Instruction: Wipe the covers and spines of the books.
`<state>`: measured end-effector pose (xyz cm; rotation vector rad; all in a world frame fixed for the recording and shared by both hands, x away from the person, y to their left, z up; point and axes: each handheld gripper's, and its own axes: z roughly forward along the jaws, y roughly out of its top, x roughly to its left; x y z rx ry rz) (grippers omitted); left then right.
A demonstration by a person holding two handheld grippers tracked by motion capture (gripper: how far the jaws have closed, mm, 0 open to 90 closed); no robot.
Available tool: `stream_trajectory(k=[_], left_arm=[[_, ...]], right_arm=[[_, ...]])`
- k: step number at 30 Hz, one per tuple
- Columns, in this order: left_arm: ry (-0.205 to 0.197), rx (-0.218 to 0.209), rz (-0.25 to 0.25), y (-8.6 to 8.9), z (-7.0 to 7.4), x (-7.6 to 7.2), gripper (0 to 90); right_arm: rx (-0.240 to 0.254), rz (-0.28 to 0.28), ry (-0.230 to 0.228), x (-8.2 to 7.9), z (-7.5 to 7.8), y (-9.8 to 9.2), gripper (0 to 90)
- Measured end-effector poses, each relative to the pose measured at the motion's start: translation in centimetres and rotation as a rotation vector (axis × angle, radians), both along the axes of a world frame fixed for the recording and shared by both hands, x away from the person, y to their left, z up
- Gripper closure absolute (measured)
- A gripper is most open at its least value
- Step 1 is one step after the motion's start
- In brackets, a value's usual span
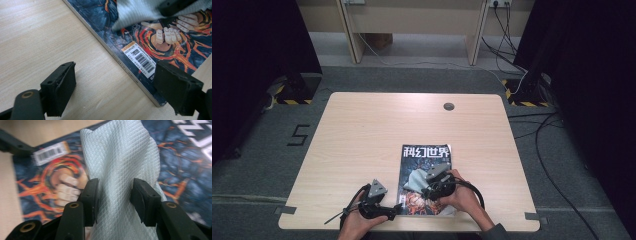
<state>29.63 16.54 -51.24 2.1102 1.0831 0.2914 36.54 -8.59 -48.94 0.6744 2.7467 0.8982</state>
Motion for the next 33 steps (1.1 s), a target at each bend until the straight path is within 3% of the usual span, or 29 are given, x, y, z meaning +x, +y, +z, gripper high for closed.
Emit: stream_trajectory(k=[7, 11, 15, 20, 25, 29, 33], left_arm=[[0.000, -0.002, 0.001, 0.0, 0.0, 0.0, 17.3], [-0.001, -0.002, 0.002, 0.0, 0.0, 0.0, 17.3], [0.001, -0.003, 0.002, 0.0, 0.0, 0.0, 17.2], [0.002, -0.004, 0.002, 0.0, 0.0, 0.0, 17.1], [0.002, -0.001, -0.001, 0.0, 0.0, 0.0, 17.3], [0.000, 0.001, 0.000, 0.0, 0.0, 0.0, 17.4], [0.000, -0.002, 0.001, 0.0, 0.0, 0.0, 17.3]], right_arm=[[0.024, -0.153, -0.036, 2.3, -0.2, -3.1, 56.6], [0.034, -0.203, -0.041, 3.0, -0.3, -4.4, 57.2], [0.020, -0.206, -0.043, 3.0, -0.2, -4.3, 58.4], [0.003, -0.125, -0.012, 1.8, 0.0, -3.3, 58.6], [0.005, -0.018, -0.003, -1.2, 0.0, -2.3, 58.4], [0.010, 0.008, 0.002, -2.9, 0.0, -2.4, 58.4], [0.036, 0.036, 0.010, -3.3, -0.1, -2.9, 58.4]])
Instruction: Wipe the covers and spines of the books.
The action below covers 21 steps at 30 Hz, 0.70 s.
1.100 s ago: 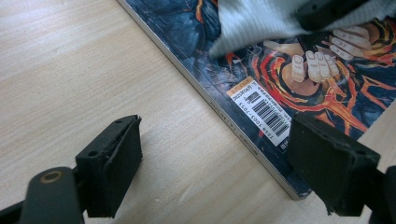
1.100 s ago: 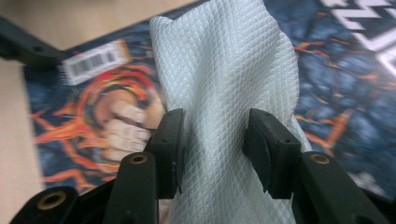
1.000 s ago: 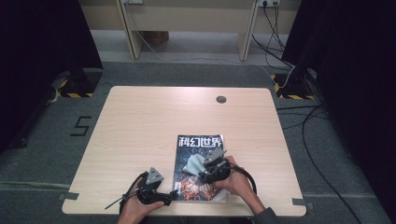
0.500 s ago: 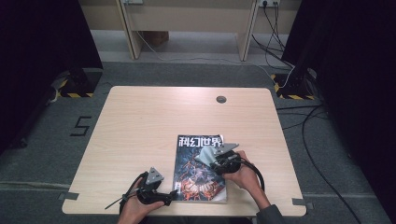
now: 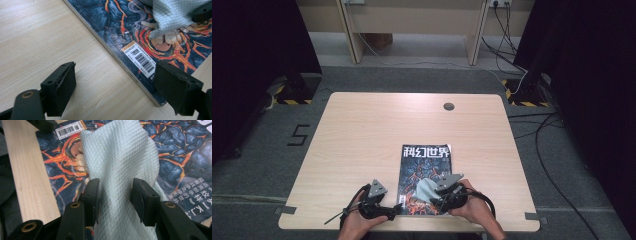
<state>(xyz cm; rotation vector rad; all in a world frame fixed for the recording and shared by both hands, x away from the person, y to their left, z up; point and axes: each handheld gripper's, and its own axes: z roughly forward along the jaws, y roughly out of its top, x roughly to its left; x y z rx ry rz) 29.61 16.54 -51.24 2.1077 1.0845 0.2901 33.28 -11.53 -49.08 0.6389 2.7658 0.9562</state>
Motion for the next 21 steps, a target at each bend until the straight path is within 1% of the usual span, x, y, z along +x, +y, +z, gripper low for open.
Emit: stream_trajectory(k=[4, 7, 8, 9, 10, 13, 14, 16, 21], left_arm=[[0.000, 0.000, 0.001, 0.0, 0.0, 0.0, 17.3], [-0.001, 0.000, 0.001, 0.0, 0.0, 0.0, 17.3], [0.000, 0.000, 0.001, 0.0, 0.0, 0.0, 17.2], [0.001, -0.001, 0.001, 0.0, 0.0, 0.0, 17.1], [0.001, -0.001, 0.001, 0.0, 0.0, 0.0, 17.1], [0.001, -0.001, 0.000, 0.0, 0.0, 0.0, 17.0], [0.001, -0.002, 0.000, 0.0, 0.0, 0.0, 16.9], [0.001, -0.002, 0.000, 0.0, 0.0, 0.0, 16.9], [0.001, -0.002, 0.001, 0.0, 0.0, 0.0, 16.9]], right_arm=[[-0.002, -0.005, 0.010, 0.2, 0.1, -0.1, 61.4], [-0.008, -0.037, -0.006, 1.0, 0.0, -0.3, 61.8], [-0.007, -0.047, -0.004, 1.3, 0.1, -0.4, 62.0], [-0.010, -0.060, -0.013, 1.8, 0.0, -0.5, 62.0], [-0.008, -0.096, -0.013, 2.4, 0.0, -0.8, 62.0], [0.003, -0.143, -0.025, 3.8, -0.1, -1.4, 62.0], [0.009, -0.170, -0.030, 4.4, -0.1, -1.7, 62.1], [0.016, -0.201, -0.033, 5.1, -0.2, -2.1, 62.2], [0.024, -0.248, -0.047, 6.6, -0.3, -2.6, 62.3]])
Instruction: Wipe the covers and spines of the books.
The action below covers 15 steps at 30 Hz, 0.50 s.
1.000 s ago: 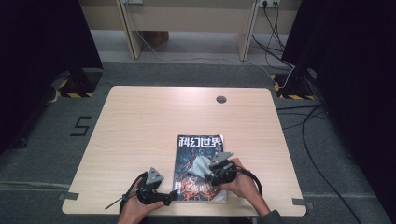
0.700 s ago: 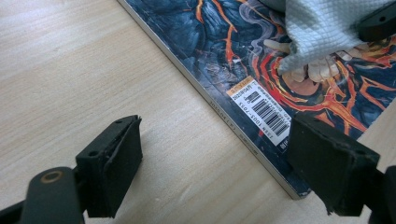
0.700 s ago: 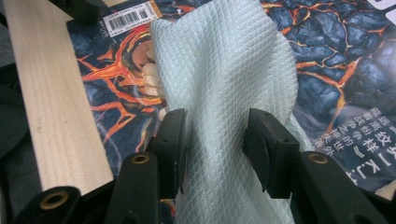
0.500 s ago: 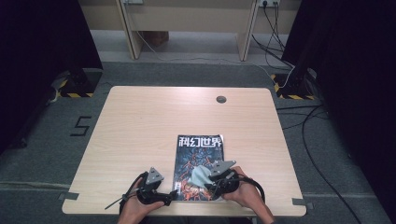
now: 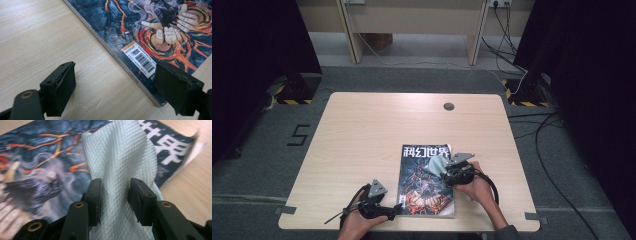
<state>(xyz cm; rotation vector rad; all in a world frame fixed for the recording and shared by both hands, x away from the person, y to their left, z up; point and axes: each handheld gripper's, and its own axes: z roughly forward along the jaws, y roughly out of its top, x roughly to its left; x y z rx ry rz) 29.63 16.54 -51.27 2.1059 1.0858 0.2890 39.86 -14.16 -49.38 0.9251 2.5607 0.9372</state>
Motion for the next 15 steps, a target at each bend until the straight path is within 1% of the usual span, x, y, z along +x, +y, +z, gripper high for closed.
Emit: stream_trajectory(k=[4, 8, 10, 14, 15], left_arm=[[0.000, 0.000, 0.000, 0.0, 0.0, 0.0, 16.8], [0.000, 0.000, -0.001, 0.0, 0.0, 0.0, 16.8], [0.000, -0.001, -0.002, 0.0, 0.0, 0.0, 16.7], [0.001, 0.000, -0.002, 0.0, 0.0, 0.0, 16.7], [0.001, -0.001, -0.003, 0.0, 0.0, 0.0, 16.7]], right_arm=[[0.008, -0.034, -0.004, 1.3, -0.1, -0.2, 62.3], [0.017, -0.062, -0.020, 2.5, -0.2, -0.3, 62.2], [0.018, -0.062, -0.019, 2.8, -0.2, -0.3, 62.2], [0.029, -0.087, -0.005, 2.8, -0.2, -0.2, 62.2], [0.029, -0.083, -0.008, 2.9, -0.2, -0.2, 62.3]])
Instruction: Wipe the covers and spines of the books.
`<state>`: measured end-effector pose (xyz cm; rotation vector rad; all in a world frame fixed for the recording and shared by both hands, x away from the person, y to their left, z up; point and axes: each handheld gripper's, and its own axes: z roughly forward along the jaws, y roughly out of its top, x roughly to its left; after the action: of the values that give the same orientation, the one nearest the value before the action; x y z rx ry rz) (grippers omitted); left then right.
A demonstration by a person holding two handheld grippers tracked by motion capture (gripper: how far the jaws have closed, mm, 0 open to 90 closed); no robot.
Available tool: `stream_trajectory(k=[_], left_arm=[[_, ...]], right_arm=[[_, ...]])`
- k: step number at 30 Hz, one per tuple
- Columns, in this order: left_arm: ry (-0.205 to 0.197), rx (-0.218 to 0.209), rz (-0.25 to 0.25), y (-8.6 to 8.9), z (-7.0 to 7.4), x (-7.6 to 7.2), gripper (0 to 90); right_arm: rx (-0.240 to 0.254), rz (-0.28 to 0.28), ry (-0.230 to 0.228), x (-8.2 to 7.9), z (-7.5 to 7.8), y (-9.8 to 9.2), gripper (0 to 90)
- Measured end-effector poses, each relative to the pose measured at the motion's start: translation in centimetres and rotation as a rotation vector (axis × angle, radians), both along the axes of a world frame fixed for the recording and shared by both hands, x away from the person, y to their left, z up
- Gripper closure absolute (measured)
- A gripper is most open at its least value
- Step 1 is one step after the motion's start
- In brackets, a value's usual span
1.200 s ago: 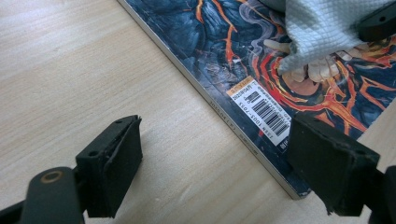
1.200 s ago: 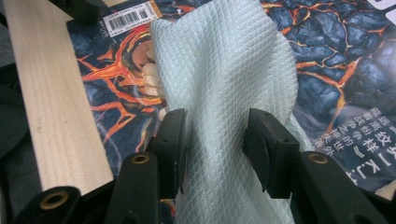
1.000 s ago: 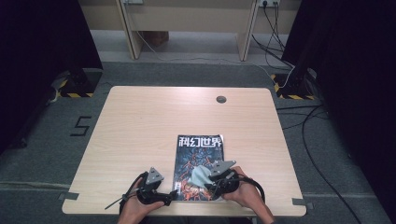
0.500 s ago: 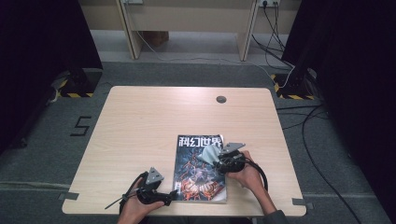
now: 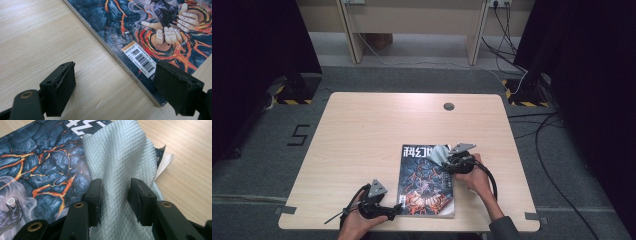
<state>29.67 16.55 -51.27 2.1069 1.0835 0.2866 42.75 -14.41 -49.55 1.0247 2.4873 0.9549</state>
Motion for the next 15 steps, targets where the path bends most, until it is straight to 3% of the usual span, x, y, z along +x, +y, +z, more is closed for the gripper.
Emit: stream_trajectory(k=[12, 15], left_arm=[[0.000, 0.001, -0.001, 0.00, 0.01, 0.00, 16.9], [0.000, 0.001, -0.001, 0.00, 0.01, 0.00, 16.9]], right_arm=[[-0.003, -0.009, -0.006, -0.17, -0.02, 0.11, 62.6], [-0.025, -0.001, -0.012, -0.32, 0.07, 0.37, 62.7]])
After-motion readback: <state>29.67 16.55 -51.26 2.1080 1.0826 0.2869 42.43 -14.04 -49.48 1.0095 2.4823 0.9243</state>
